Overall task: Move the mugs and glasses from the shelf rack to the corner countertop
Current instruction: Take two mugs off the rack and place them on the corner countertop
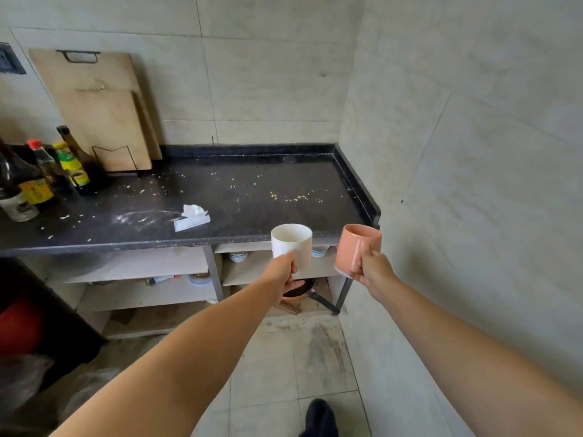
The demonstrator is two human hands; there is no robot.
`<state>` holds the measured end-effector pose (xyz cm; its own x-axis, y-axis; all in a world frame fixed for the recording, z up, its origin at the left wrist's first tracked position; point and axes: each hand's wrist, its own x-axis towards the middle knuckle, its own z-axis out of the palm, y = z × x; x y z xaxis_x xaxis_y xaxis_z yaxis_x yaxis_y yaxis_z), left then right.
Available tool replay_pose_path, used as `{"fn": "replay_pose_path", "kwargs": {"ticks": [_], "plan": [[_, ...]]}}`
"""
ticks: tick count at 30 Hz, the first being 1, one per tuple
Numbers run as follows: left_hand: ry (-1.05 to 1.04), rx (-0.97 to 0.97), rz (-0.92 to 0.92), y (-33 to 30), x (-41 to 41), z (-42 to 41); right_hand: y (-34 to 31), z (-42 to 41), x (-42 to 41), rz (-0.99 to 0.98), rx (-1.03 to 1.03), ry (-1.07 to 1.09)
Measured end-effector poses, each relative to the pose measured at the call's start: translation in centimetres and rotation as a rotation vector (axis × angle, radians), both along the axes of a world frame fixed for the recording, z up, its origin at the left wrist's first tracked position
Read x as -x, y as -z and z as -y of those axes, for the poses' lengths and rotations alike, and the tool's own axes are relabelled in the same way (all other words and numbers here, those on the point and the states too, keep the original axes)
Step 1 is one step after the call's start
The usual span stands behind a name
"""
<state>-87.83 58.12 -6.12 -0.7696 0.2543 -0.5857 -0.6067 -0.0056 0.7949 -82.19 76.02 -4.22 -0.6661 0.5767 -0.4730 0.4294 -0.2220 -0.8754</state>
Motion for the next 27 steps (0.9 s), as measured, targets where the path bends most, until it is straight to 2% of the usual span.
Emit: {"fn": "replay_pose_path", "kwargs": {"ticks": [10, 13, 20, 27], "plan": [[-0.050, 0.006, -0.036, -0.1, 16.9, -11.1, -0.6, -11.0, 18.1, -0.014, 0.033, -0.078], [-0.048, 0.034, -0.038, -0.4, 19.8, -12.4, -0.6, -12.7, 21.9, -0.007, 0.016, -0.098], [-0.036, 0.078, 0.022, 1.8, 30.9, -15.7, 1.9, -15.7, 33.8, 0.087, 0.023, -0.089], [0.027, 0.056, 0.043, 3.8, 43.2, -19.4, 5.3, -19.0, 45.0, 0.068, -0.001, -0.134]]}}
